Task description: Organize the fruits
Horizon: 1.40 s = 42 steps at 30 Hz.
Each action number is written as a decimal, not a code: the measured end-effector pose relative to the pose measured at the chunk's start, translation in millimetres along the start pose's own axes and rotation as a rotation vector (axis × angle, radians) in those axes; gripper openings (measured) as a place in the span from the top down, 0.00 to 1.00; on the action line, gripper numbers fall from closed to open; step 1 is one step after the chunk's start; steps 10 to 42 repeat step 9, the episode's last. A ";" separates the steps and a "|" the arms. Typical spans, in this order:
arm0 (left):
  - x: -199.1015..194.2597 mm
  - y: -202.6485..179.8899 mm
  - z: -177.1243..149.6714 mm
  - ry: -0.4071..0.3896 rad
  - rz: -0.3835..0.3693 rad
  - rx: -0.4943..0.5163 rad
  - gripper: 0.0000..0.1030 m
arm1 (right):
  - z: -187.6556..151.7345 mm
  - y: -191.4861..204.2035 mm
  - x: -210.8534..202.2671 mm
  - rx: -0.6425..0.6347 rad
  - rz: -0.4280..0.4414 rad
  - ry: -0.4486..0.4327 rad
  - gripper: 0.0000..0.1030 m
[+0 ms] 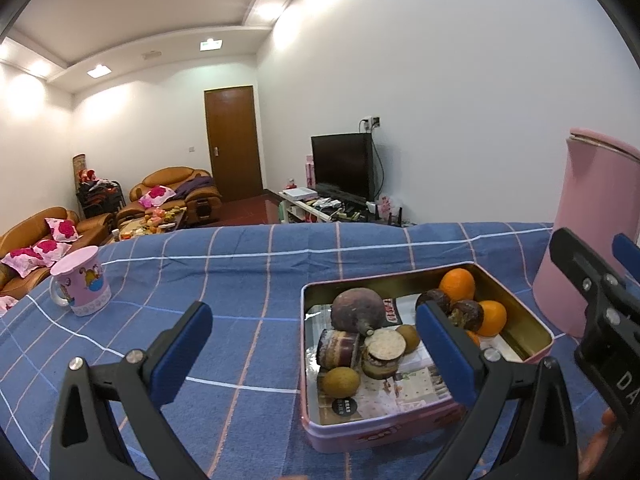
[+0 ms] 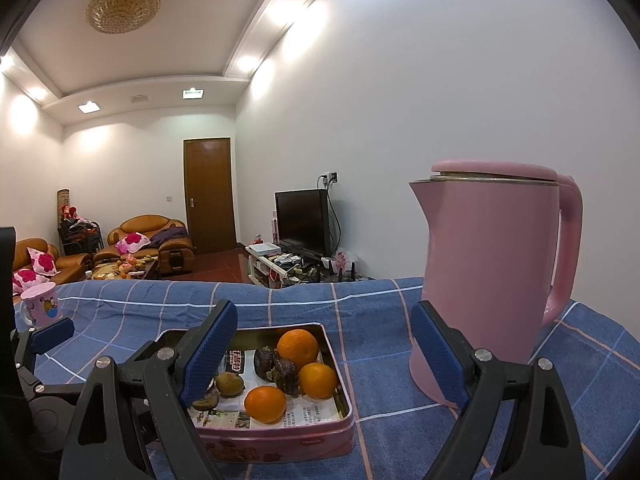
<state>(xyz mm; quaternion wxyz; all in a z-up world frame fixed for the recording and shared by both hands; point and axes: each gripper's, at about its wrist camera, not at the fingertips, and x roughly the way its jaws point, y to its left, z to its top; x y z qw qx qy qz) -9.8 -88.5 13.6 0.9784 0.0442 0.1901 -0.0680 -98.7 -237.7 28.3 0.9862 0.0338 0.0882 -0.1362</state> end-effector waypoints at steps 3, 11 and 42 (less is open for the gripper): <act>0.2 2.6 -0.5 -0.004 -0.011 -0.013 0.00 | -0.3 -1.1 0.3 0.006 -0.007 0.003 0.13; 2.2 7.1 -1.7 -0.002 -0.016 -0.029 0.00 | -1.6 -20.8 -2.9 0.104 -0.124 0.029 0.13; 2.2 7.1 -1.7 -0.002 -0.016 -0.029 0.00 | -1.6 -20.8 -2.9 0.104 -0.124 0.029 0.13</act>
